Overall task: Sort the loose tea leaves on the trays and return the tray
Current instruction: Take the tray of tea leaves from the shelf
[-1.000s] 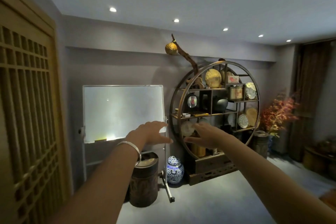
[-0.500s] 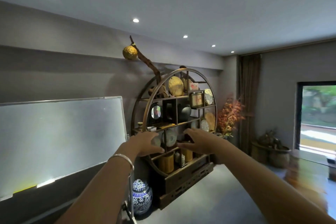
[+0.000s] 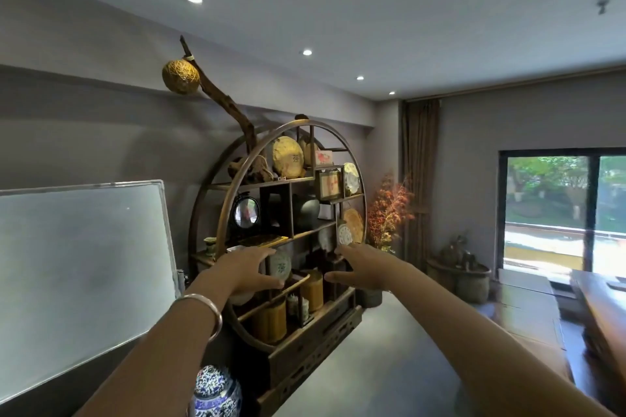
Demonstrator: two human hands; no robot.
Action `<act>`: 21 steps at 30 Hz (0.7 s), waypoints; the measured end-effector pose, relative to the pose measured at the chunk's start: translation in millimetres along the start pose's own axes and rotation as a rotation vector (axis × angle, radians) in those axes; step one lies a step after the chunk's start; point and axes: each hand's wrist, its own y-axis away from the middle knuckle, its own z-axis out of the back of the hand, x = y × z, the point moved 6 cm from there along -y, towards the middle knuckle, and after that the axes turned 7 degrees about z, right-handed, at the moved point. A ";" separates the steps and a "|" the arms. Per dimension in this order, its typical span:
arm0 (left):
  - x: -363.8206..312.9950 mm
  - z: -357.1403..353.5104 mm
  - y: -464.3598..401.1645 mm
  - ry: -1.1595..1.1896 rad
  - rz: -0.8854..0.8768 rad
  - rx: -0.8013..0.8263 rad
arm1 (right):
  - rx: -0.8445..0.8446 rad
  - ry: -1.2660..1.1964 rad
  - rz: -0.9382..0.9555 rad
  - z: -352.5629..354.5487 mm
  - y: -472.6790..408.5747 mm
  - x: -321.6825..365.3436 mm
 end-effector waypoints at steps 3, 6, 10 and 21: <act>17.5 -3.2 -58.9 -0.008 0.014 -0.008 | -0.011 0.018 0.017 -8.9 -53.5 -28.2; 34.5 1.6 -129.1 -0.055 0.040 -0.024 | -0.053 0.045 0.033 -3.8 -114.2 -62.2; 52.6 11.6 -224.7 -0.005 0.094 -0.049 | -0.091 0.031 0.038 7.8 -189.2 -111.0; 97.4 -25.8 -425.1 -0.005 0.069 0.018 | -0.048 0.010 0.021 -40.5 -366.7 -208.3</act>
